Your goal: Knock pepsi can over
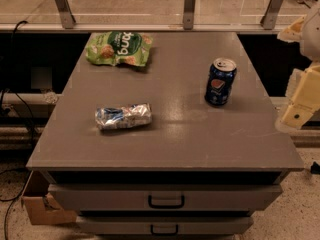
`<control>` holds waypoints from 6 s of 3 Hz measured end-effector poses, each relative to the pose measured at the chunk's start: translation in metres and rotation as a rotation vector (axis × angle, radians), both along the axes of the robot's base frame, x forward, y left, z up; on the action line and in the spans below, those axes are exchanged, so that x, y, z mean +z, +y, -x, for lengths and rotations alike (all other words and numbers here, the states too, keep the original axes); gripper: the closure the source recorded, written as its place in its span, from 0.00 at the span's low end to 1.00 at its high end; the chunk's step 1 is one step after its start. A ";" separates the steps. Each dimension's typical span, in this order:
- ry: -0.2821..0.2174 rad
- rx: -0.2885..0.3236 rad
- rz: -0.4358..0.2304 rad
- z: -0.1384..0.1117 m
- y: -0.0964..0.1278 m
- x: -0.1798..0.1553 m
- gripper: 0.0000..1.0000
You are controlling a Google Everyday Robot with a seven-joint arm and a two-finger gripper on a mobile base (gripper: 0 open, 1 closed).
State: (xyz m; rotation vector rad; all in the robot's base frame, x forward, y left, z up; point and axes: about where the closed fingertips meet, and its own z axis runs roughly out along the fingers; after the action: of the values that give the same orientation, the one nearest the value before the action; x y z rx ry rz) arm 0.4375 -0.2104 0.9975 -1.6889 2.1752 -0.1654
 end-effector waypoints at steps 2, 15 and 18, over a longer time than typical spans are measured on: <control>-0.011 -0.020 -0.099 -0.008 -0.005 -0.005 0.00; -0.273 -0.053 -0.952 -0.154 0.023 -0.107 0.41; -0.243 -0.045 -0.875 -0.153 0.033 -0.107 1.00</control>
Offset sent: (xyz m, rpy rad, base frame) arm 0.0390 -0.0307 -0.0189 0.4710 -0.0377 -0.0949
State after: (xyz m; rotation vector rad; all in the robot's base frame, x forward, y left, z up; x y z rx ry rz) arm 0.5901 -0.1769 0.8900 -1.0479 1.7091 0.4798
